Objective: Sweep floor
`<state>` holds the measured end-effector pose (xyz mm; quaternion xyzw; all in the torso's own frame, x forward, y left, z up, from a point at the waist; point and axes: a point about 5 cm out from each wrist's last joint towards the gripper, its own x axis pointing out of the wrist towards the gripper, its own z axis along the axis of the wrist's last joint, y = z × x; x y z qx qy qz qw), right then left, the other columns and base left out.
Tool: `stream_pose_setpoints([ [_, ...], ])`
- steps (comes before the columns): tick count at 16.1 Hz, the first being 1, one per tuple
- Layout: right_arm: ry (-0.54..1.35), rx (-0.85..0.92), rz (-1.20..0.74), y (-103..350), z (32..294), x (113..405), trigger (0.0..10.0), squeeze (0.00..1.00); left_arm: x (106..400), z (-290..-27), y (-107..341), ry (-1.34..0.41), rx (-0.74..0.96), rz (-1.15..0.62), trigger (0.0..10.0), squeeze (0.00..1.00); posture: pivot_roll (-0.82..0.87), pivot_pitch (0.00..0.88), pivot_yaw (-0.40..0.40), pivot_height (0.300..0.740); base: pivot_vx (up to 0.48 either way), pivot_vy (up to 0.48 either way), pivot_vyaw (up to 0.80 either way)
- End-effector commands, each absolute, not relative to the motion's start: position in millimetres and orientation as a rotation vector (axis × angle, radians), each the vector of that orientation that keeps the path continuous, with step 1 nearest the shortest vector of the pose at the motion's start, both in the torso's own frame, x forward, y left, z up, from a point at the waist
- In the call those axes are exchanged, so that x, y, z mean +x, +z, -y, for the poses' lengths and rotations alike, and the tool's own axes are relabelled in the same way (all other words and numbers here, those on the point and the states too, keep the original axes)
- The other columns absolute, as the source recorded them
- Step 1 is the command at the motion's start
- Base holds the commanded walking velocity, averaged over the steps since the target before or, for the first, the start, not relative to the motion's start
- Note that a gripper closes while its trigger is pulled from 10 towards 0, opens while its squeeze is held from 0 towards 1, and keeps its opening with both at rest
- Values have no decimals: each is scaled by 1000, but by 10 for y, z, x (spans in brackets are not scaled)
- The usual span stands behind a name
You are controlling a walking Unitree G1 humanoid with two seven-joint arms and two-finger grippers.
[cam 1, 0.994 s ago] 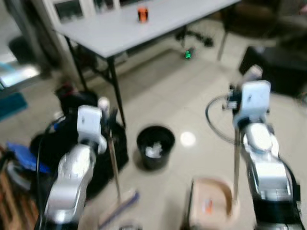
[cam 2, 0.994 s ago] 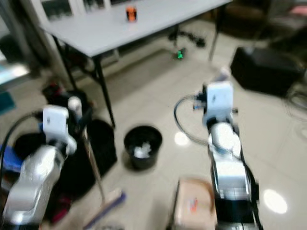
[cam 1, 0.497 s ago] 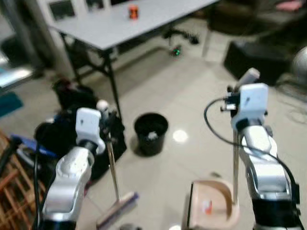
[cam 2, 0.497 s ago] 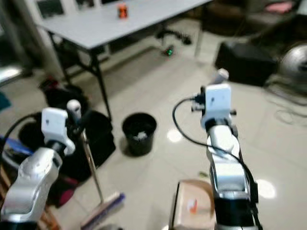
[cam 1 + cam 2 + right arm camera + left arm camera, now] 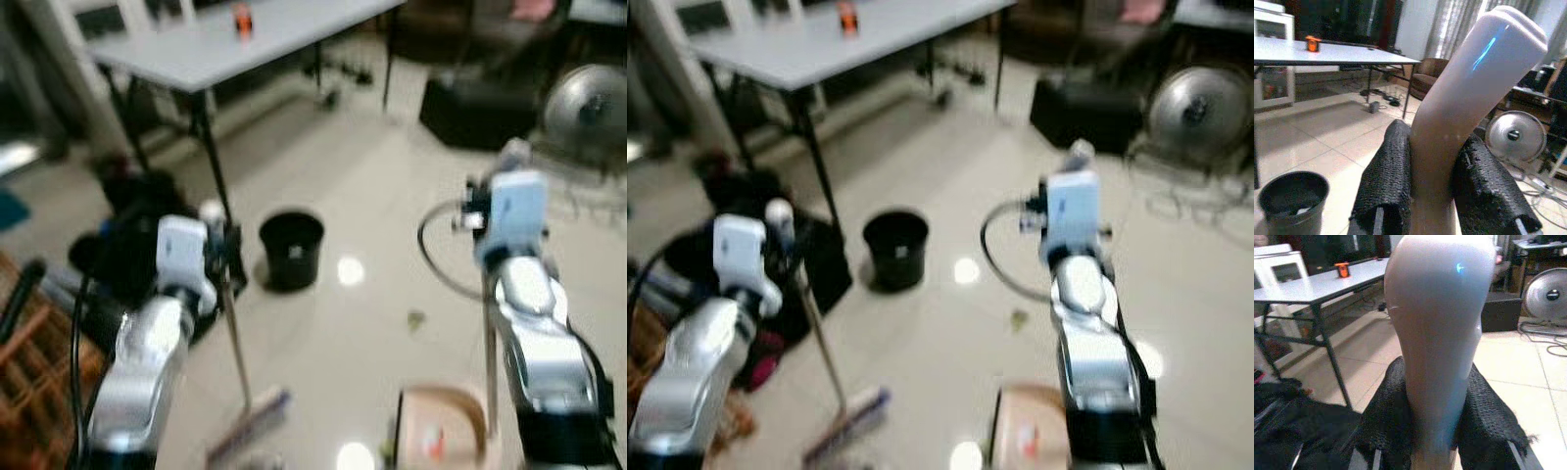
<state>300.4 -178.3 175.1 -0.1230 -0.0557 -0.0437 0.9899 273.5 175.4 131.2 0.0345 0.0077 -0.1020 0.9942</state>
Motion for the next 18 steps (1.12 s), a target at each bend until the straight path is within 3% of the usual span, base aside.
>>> stream_pose_setpoints([
  [1,-95,-244,141,1825,1790,2995,10000,0,2744,-1746,1396,-214,84,21,10000,0,8,0,51,740,-292,0,0],
  [4,-96,-243,138,1812,1792,2992,10000,0,2749,-1748,1400,-217,86,22,10000,0,9,0,51,740,-275,0,0],
  [14,-158,-294,222,1827,1811,2939,10000,0,2805,-1790,1446,-155,105,52,10000,0,6,0,47,740,0,0,0],
  [18,-222,-152,211,1651,1937,2895,10000,0,2845,-1754,1467,-175,68,56,10000,0,9,0,49,740,0,0,0],
])
